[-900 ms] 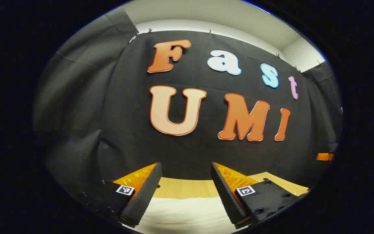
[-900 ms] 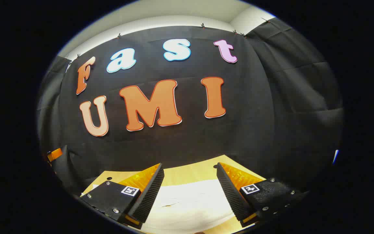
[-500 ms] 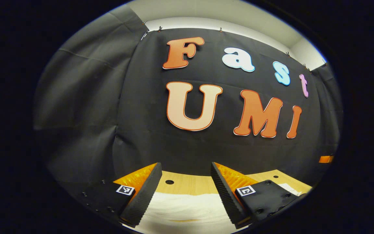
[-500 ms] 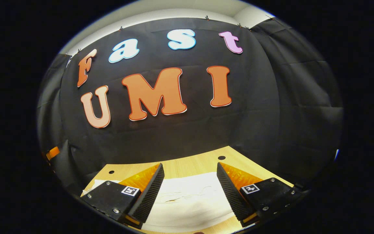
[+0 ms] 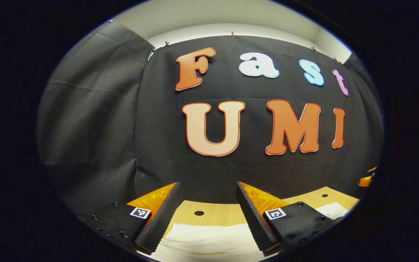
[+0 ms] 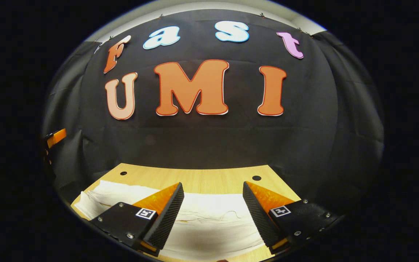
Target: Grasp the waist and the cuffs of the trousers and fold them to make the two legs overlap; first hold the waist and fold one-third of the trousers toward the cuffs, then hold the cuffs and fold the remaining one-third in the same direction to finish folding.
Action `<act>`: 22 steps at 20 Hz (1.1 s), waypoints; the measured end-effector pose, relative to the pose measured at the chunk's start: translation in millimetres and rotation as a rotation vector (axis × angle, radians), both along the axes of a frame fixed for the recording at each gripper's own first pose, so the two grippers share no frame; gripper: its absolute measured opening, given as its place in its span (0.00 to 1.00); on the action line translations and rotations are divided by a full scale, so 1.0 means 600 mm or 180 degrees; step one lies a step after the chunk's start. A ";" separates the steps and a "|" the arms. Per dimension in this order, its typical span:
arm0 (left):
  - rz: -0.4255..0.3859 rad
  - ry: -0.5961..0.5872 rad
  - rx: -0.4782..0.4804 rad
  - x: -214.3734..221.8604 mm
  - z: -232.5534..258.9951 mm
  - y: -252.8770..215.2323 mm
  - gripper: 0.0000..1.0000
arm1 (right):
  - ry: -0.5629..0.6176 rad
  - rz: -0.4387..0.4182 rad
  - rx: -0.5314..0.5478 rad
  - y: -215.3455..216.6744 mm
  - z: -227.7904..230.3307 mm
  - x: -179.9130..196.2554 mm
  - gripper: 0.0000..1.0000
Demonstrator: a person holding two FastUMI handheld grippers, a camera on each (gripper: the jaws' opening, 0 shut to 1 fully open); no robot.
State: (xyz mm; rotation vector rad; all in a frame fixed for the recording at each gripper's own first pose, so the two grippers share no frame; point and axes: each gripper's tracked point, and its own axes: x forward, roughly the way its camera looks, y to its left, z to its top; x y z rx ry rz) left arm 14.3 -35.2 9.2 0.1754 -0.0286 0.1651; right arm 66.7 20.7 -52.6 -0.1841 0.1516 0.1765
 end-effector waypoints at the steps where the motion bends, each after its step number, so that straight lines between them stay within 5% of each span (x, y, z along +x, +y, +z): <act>1: -0.0016 0.0015 0.0004 0.000 -0.002 -0.013 1.00 | 0.0044 0.0012 0.0036 -0.003 -0.004 0.006 0.98; 2: -0.0031 0.0048 0.0008 0.002 -0.011 -0.021 0.94 | 0.0099 -0.0010 0.0094 -0.012 -0.008 0.016 0.99; 10: -0.0308 0.0226 0.0029 0.065 -0.046 -0.038 0.99 | 0.0758 -0.0432 0.1126 -0.068 -0.085 0.006 0.98; 16: -0.0301 0.0299 -0.0048 0.085 -0.066 0.002 1.00 | 0.1575 -0.1121 0.2119 -0.138 -0.216 -0.034 0.98; 22: -0.0141 0.0400 -0.0018 0.083 -0.085 0.056 1.00 | 0.2032 -0.1779 0.2106 -0.236 -0.341 -0.071 0.98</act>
